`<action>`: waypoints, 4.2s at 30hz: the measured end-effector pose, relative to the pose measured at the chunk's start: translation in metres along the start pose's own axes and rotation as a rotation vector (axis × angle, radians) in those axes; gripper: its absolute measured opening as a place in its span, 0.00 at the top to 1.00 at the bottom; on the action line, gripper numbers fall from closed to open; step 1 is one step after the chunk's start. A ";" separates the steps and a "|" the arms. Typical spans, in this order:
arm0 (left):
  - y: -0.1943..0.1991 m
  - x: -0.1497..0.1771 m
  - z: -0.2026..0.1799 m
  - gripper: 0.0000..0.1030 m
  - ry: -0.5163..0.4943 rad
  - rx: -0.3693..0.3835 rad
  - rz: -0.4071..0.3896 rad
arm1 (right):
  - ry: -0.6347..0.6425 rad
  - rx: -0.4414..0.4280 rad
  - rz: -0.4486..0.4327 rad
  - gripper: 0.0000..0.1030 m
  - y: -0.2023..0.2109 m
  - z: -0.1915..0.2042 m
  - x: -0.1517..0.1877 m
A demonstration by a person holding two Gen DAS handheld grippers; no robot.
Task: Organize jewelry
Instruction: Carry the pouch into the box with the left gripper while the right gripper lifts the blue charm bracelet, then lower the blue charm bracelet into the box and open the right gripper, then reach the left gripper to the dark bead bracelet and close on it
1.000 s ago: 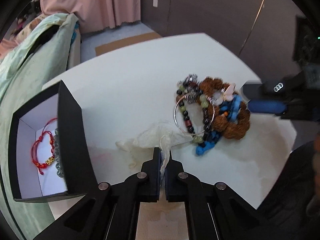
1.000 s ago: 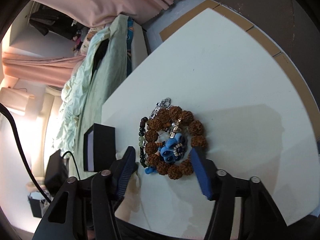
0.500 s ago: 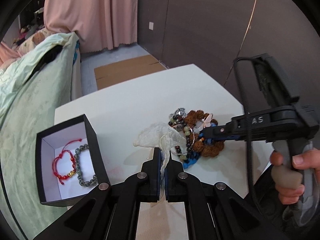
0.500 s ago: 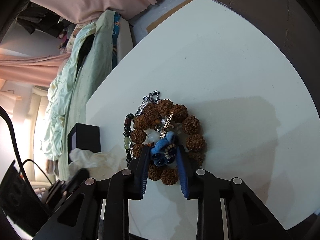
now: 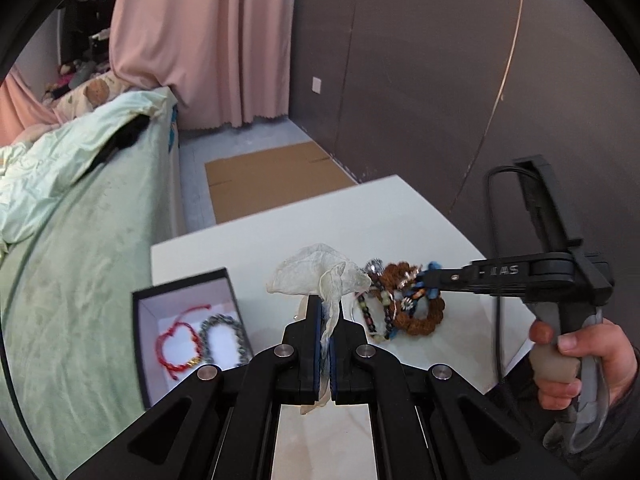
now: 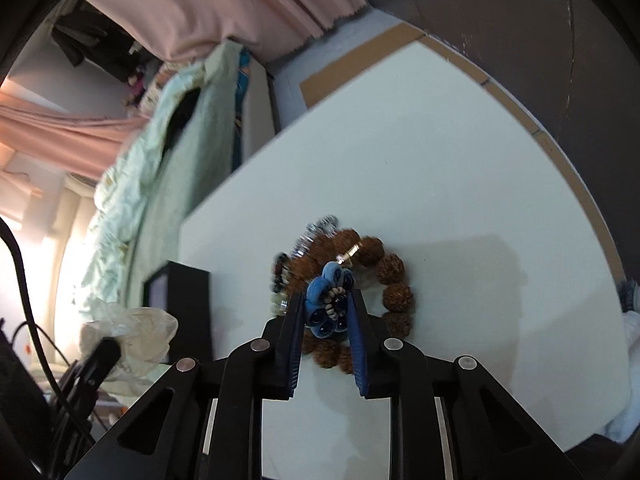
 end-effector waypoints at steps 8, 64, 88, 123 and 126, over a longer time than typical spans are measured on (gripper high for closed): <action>0.012 -0.015 0.024 0.98 0.038 -0.019 -0.035 | 0.006 -0.063 -0.095 0.78 0.034 0.019 -0.011; 0.020 0.001 0.102 0.11 0.214 -0.079 -0.015 | 0.236 -0.214 -0.089 0.29 0.013 0.112 -0.013; -0.061 0.008 -0.025 0.46 0.078 0.096 0.133 | 0.008 -0.111 -0.100 0.29 0.052 -0.015 0.001; -0.130 0.004 -0.038 0.92 0.215 0.113 0.297 | -0.148 -0.089 -0.112 0.31 0.049 -0.063 0.000; -0.124 0.002 -0.035 0.92 0.222 0.127 0.290 | -0.135 -0.091 -0.103 0.31 0.045 -0.059 -0.001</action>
Point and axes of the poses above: each gripper's, at about its wrist camera, not at the fingertips, and y roughly against the way its jaws point, z to its left, x to its underside, the point moved 5 cm from there along -y, roughly the way its jaws point, and after that the axes turned 14 degrees about y, right-handed, at the moved point
